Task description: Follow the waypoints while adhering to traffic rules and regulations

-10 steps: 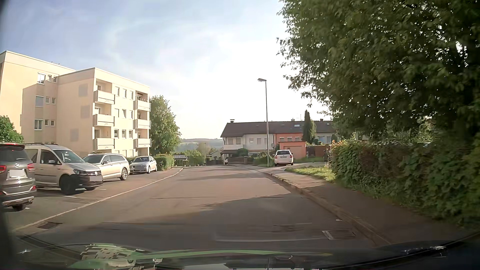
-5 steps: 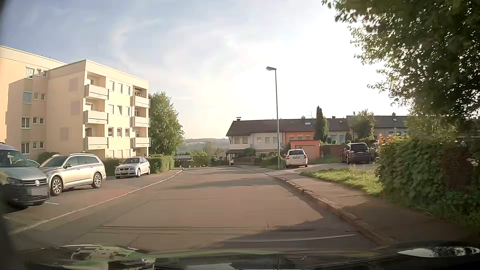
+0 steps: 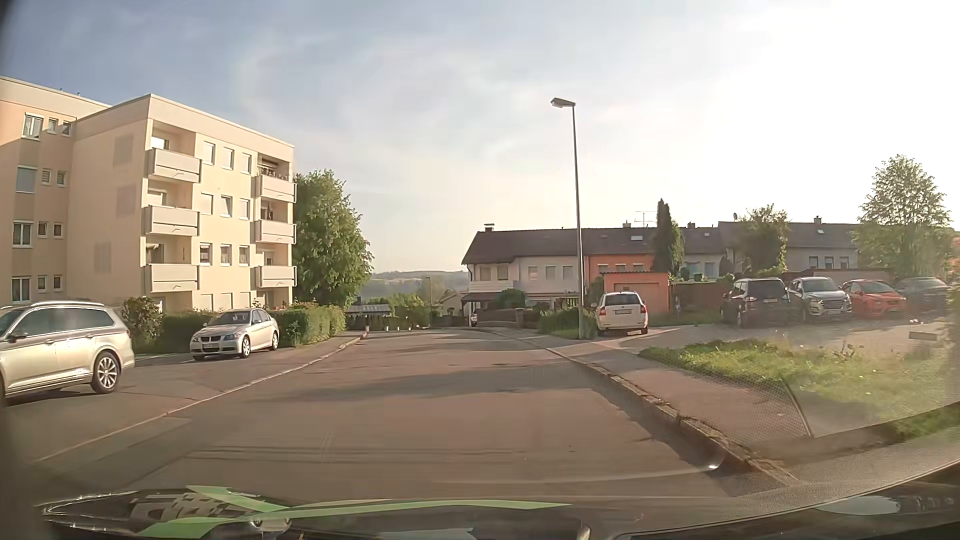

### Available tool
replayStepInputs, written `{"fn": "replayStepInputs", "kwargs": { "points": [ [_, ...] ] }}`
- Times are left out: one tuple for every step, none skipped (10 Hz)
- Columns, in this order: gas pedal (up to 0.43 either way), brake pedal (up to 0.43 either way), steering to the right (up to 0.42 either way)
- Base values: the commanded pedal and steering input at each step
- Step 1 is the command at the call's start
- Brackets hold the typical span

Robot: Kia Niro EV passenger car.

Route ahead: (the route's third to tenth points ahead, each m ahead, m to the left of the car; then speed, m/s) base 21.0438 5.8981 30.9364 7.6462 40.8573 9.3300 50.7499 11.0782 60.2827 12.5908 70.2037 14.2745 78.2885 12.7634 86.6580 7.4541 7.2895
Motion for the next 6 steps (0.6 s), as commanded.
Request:
{"fn": "replayStepInputs", "kwargs": {
  "points": [
    [0.0,0.073,-0.022],
    [0.0,0.055,-0.017],
    [0.0,0.0,-0.017],
    [0.0,0.0,-0.019],
    [0.0,0.0,-0.021],
    [0.0,0.0,-0.024]
  ]
}}
